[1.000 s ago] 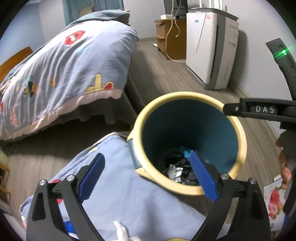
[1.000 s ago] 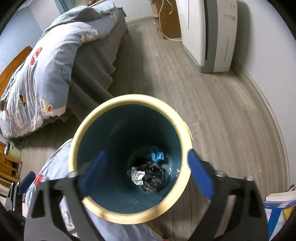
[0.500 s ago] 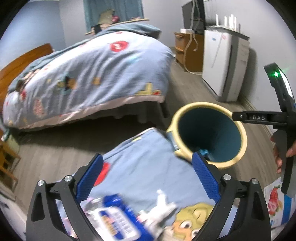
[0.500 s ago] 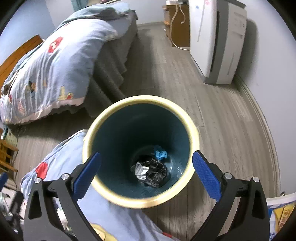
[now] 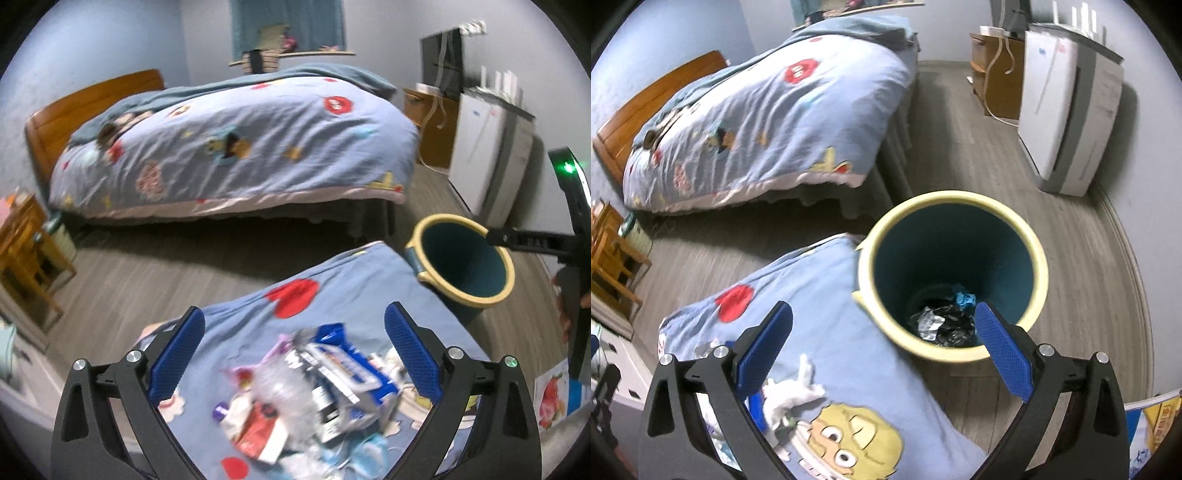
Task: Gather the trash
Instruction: 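Move both tools back over the pillow toward the wet-wipe pack, then grasp the blue wet-wipe pack with the right tool while the left tool grasps plastic wrap, then carry the wipe pack and plastic wrap over the bin and open both tools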
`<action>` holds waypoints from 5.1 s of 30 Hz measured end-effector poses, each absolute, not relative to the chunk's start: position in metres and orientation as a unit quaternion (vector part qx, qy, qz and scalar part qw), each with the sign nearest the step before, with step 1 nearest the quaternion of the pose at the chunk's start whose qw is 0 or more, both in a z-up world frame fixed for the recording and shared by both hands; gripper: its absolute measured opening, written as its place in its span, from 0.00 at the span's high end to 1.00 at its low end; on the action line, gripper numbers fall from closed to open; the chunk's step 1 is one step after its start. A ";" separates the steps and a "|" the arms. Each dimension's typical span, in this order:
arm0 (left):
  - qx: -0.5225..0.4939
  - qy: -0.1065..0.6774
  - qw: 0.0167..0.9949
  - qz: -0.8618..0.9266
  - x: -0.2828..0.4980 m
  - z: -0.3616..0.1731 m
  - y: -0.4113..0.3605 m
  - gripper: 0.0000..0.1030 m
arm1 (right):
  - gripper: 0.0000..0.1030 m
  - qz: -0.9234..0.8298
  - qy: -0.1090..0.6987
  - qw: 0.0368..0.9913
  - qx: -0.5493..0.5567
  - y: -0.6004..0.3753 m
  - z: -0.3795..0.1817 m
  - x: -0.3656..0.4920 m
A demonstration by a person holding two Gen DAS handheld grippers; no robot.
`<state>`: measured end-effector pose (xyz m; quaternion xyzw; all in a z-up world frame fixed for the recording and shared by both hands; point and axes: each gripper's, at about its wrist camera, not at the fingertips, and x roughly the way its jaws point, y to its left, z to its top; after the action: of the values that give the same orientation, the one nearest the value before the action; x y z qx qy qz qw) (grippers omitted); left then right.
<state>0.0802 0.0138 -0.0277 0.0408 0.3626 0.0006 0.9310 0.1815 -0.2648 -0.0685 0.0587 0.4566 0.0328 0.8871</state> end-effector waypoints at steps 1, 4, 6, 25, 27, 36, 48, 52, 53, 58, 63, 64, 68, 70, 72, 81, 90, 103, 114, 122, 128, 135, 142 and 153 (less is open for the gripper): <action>0.034 0.363 0.931 0.007 0.076 -0.030 0.022 0.06 | 0.06 0.038 0.457 0.887 0.053 -0.256 -0.068 0.178; 0.024 0.372 0.927 0.024 0.068 -0.037 0.045 0.06 | 0.06 0.050 0.454 0.889 0.039 -0.231 -0.066 0.168; 0.022 0.377 0.926 0.033 0.063 -0.041 0.061 0.06 | 0.06 0.064 0.457 0.887 0.033 -0.216 -0.068 0.162; 0.010 0.436 0.898 0.057 0.062 -0.086 0.127 0.06 | 0.06 0.187 0.533 0.824 -0.044 -0.087 -0.130 0.143; 0.002 0.440 0.896 0.059 0.063 -0.088 0.133 0.06 | 0.06 0.193 0.537 0.819 -0.057 -0.079 -0.136 0.141; 0.003 0.452 0.890 0.060 0.069 -0.098 0.136 0.06 | 0.32 0.211 0.564 0.790 -0.120 -0.051 -0.166 0.140; 0.025 0.452 0.890 0.049 0.081 -0.105 0.117 0.06 | 0.80 0.210 0.565 0.794 -0.081 -0.080 -0.149 0.155; 0.035 0.451 0.891 0.043 0.086 -0.110 0.104 0.06 | 0.82 0.204 0.558 0.803 -0.044 -0.096 -0.138 0.164; 0.033 0.453 0.890 0.038 0.087 -0.113 0.101 0.06 | 0.82 0.201 0.557 0.805 -0.038 -0.099 -0.135 0.167; 0.021 0.465 0.885 0.019 0.096 -0.129 0.081 0.06 | 0.82 0.191 0.548 0.815 -0.008 -0.116 -0.124 0.177; 0.050 0.477 0.877 -0.009 0.102 -0.146 0.052 0.06 | 0.82 0.188 0.540 0.820 0.022 -0.131 -0.115 0.186; 0.056 0.479 0.876 -0.014 0.103 -0.149 0.048 0.06 | 0.82 0.188 0.540 0.820 0.027 -0.133 -0.114 0.188; 0.081 0.491 0.867 -0.024 0.107 -0.160 0.034 0.08 | 0.82 0.184 0.541 0.819 0.041 -0.143 -0.115 0.193; 0.087 0.495 0.864 -0.028 0.109 -0.164 0.029 0.17 | 0.82 0.183 0.542 0.819 0.046 -0.148 -0.115 0.195; 0.090 0.507 0.857 -0.033 0.111 -0.170 0.027 0.40 | 0.82 0.184 0.541 0.819 0.049 -0.153 -0.113 0.197; 0.115 0.495 0.861 -0.033 0.110 -0.162 0.017 0.76 | 0.82 0.188 0.533 0.823 0.054 -0.160 -0.107 0.198; 0.104 0.427 0.898 -0.020 0.108 -0.117 0.017 0.76 | 0.82 0.187 0.519 0.833 0.041 -0.162 -0.099 0.197; 0.089 0.410 0.908 -0.022 0.114 -0.100 0.013 0.76 | 0.82 0.182 0.518 0.835 0.039 -0.169 -0.099 0.199; 0.075 0.408 0.909 -0.032 0.122 -0.096 -0.008 0.76 | 0.82 0.166 0.497 0.849 0.061 -0.210 -0.088 0.210; 0.084 0.405 0.908 -0.061 0.134 -0.087 -0.054 0.76 | 0.82 0.131 0.492 0.855 0.102 -0.266 -0.091 0.226; 0.076 0.419 0.901 -0.086 0.157 -0.094 -0.094 0.76 | 0.82 0.084 0.497 0.851 0.146 -0.321 -0.107 0.234; 0.081 0.423 0.894 -0.124 0.179 -0.098 -0.143 0.76 | 0.82 0.034 0.496 0.846 0.191 -0.379 -0.128 0.240; 0.085 0.428 0.886 -0.157 0.206 -0.108 -0.188 0.76 | 0.82 -0.002 0.505 0.831 0.231 -0.414 -0.153 0.243; 0.099 0.428 0.879 -0.185 0.241 -0.138 -0.240 0.76 | 0.81 -0.016 0.507 0.809 0.296 -0.437 -0.177 0.240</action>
<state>0.2406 -0.2399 -0.1378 0.0988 0.4283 -0.1851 0.8790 0.2396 -0.4368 -0.1774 0.2956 0.5074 -0.0161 0.8093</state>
